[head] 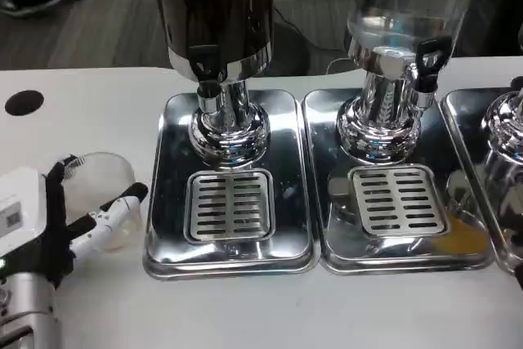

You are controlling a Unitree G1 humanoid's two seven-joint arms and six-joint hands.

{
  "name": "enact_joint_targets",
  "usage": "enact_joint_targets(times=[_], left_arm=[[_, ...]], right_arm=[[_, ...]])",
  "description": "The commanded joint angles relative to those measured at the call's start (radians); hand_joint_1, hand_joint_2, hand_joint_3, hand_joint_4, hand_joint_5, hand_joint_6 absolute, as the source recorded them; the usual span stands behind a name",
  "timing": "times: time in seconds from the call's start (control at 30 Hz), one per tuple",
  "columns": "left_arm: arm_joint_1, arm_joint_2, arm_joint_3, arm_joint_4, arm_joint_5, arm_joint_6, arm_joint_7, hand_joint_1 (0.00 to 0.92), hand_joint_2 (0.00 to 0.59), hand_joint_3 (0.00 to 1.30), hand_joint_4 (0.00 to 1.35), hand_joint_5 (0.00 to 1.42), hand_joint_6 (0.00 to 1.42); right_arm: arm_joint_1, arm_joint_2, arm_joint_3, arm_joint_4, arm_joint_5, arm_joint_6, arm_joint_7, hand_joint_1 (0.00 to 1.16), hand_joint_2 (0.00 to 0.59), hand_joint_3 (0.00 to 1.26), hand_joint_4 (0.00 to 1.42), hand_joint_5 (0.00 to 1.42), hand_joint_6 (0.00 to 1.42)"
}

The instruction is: Grasp the cup under the faucet to collect the drink, then remove the cup.

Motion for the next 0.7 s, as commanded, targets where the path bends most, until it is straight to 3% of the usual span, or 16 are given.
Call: enact_joint_targets(times=[0.03, 0.47, 0.7], left_arm=[[-0.001, 0.026, -0.034, 0.005, 0.034, 0.032, -0.04, 0.179, 0.065, 0.32, 0.32, 0.5, 0.64], [-0.002, 0.058, -0.073, -0.005, 0.056, 0.041, -0.054, 0.33, 0.065, 0.3, 0.33, 0.5, 0.7], [0.009, 0.055, -0.068, -0.008, 0.046, 0.031, -0.026, 0.355, 0.084, 0.42, 0.47, 0.61, 0.78]], right_arm=[[-0.005, 0.003, 0.001, 0.008, 0.005, -0.021, -0.005, 0.41, 0.373, 0.29, 0.22, 0.27, 0.09], [-0.015, 0.009, 0.003, 0.024, 0.011, -0.032, -0.006, 0.42, 0.381, 0.29, 0.22, 0.27, 0.12], [-0.019, 0.007, 0.0, 0.026, 0.01, -0.032, -0.007, 0.41, 0.388, 0.29, 0.21, 0.26, 0.12]])
